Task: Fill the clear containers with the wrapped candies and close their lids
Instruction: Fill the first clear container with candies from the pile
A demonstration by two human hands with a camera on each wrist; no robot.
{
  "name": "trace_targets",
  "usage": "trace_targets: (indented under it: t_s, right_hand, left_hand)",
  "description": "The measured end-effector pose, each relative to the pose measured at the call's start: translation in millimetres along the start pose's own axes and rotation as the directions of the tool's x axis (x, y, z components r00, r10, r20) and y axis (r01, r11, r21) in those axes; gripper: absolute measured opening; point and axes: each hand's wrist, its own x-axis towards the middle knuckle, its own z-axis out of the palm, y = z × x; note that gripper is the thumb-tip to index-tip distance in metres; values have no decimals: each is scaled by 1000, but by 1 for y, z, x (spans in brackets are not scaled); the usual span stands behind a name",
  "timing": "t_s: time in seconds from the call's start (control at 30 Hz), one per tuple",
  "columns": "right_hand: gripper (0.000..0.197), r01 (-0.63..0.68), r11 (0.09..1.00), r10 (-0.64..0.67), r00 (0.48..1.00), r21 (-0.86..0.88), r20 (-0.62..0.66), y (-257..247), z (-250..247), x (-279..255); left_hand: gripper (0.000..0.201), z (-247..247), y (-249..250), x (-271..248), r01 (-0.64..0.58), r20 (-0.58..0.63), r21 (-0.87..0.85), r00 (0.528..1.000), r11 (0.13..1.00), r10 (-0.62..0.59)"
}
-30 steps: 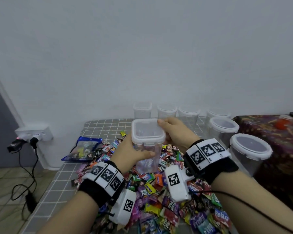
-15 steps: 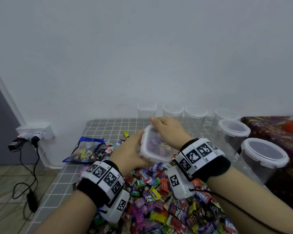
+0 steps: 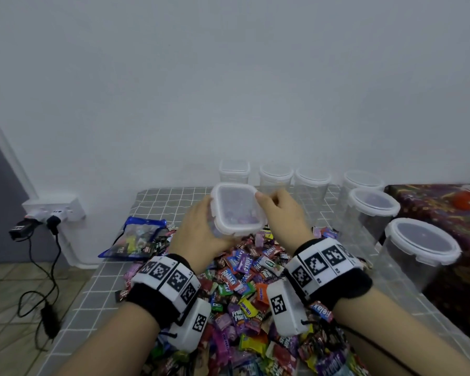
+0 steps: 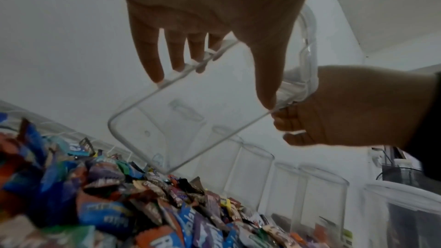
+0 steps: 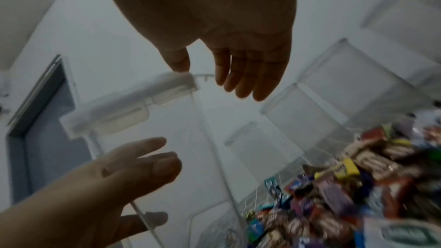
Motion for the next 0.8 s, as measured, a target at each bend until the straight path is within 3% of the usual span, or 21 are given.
trace_targets:
  t_s: [0.13,0.23,0.33,0.47,0.57,0.67,0.77,0.8]
  right_hand:
    - [52,-170,952,113,968,253,222,7,4,-9]
    - [45,-286,869,196,949,405,249,1,7,-14]
    - [42,-414,779,262,897,471,356,-6,14,-23]
    - [27,-357,691,181,927,629,327,-9,25,-30]
    - [29,-364,625,197,929,690,312,-9,29,-29]
    - [31,-352,613,207,936,707,286,-7,33,-29]
    - [32,-359,594,238,933,720,269,-5,37,-31]
    - [32,-359,626,252,933,693,256,-4,37,-32]
  left_hand:
    - [88,-3,2,-2,16,-89,83,996,996,-9]
    - [90,-1,4,-3,7,-139,93,990,996,6]
    - [93,3,3,-3,40,-276,176,961,984,10]
    - [92,6,4,0,14,-358,260,930,965,83]
    - [94,8,4,1,33,-373,284,924,958,79]
    - [94,12,2,0,79,-358,241,933,967,13]
    - [91,15,-5,2,67,-345,289,938,955,39]
    - [90,14,-7,2,63,-338,306,940,950,47]
